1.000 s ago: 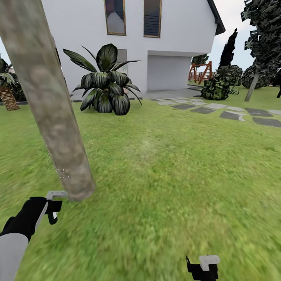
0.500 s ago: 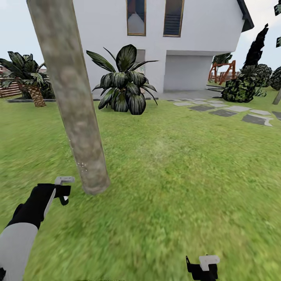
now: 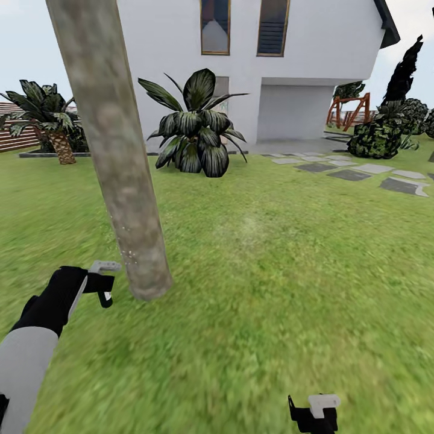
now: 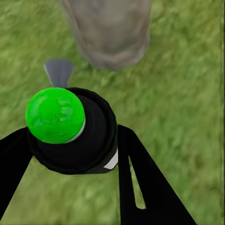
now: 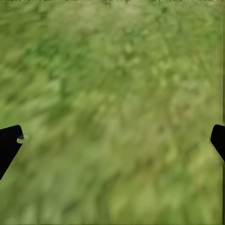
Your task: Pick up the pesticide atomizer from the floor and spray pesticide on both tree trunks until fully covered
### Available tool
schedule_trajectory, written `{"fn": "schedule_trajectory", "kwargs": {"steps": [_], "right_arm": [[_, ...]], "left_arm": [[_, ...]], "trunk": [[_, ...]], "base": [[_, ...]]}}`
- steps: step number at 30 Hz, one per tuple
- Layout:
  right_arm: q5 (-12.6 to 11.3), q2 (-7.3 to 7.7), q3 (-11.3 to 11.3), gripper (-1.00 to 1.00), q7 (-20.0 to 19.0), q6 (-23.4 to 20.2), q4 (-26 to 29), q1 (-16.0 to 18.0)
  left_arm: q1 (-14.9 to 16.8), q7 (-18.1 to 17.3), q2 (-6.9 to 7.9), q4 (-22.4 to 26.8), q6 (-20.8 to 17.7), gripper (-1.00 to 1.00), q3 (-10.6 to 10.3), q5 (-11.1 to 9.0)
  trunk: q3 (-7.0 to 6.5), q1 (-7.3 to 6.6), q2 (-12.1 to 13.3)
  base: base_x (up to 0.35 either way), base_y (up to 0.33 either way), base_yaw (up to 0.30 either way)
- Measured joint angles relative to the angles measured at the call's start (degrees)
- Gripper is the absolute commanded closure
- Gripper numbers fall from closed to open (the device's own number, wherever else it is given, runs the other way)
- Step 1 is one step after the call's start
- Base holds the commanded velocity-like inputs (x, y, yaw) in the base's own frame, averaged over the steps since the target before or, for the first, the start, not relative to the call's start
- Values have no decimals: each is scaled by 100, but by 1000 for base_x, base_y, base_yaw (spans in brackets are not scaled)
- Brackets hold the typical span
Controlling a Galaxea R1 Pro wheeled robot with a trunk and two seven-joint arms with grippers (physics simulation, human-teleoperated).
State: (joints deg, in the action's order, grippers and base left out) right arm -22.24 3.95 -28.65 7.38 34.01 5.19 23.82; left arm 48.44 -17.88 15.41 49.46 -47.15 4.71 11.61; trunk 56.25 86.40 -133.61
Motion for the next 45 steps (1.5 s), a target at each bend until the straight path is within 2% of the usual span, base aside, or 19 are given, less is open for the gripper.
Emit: {"fn": "schedule_trajectory", "kwargs": {"steps": [9,12,13,15,16,18,20,22,24,25,27,29,35,38,42,44,45], "right_arm": [[8,0,0,-100,0,-6,0,0],[9,0,0,-100,0,-9,0,0],[9,0,0,-100,0,-9,0,0],[9,-1,-1,-100,0,-9,0,0],[9,-1,-3,-100,0,-9,0,0],[9,0,-3,-100,0,-9,0,0],[9,-4,-2,-100,0,-9,0,0],[9,-1,-1,-100,0,-9,0,0],[9,-1,-2,-100,0,-9,0,0],[9,-1,-4,-100,0,-9,0,0],[9,-3,-3,-100,0,-9,0,0],[9,-2,-1,-100,0,-9,0,0],[9,-2,-3,-100,0,-9,0,0],[9,0,-1,-100,0,-9,0,0],[9,-2,-2,-100,0,-9,0,0],[9,-2,-1,-100,0,-9,0,0],[9,-5,-1,-100,0,-9,0,0]], "left_arm": [[61,4,-16,35,6,100,16,29],[57,-48,77,177,7,100,67,46],[60,-54,155,190,7,100,75,67],[62,-63,309,204,-5,100,71,22],[53,-65,316,211,-13,100,51,-24],[43,-64,287,258,-18,100,25,-44],[38,-67,136,490,-36,100,13,-97],[53,-67,52,572,-31,100,14,-44],[58,-66,75,587,-28,100,34,-32],[66,-71,147,589,-23,100,60,18],[66,-116,316,599,-27,100,68,-14],[61,-248,357,612,-36,100,51,-59],[68,-364,178,991,-84,100,16,-67],[91,-375,241,1157,-349,100,43,-9],[252,-473,396,1179,-453,100,45,-53],[253,-518,360,1190,-465,100,17,-62],[276,-535,246,1200,-480,100,4,-109]], "trunk": [[0,0,0],[0,0,0],[0,0,0],[0,0,0],[0,0,0],[0,0,0],[0,0,0],[0,0,0],[0,0,0],[0,0,0],[0,0,0],[0,0,0],[0,0,0],[0,0,0],[0,0,0],[0,0,0],[0,0,0]], "base": [[208,-124,0],[25,-3,0],[6,-1,0],[2,0,0],[0,0,0],[0,0,0],[0,0,0],[0,0,0],[0,0,0],[0,0,0],[0,0,0],[-89,0,0],[-182,0,0],[-10,0,0],[0,0,0],[0,0,0],[0,0,0]]}}
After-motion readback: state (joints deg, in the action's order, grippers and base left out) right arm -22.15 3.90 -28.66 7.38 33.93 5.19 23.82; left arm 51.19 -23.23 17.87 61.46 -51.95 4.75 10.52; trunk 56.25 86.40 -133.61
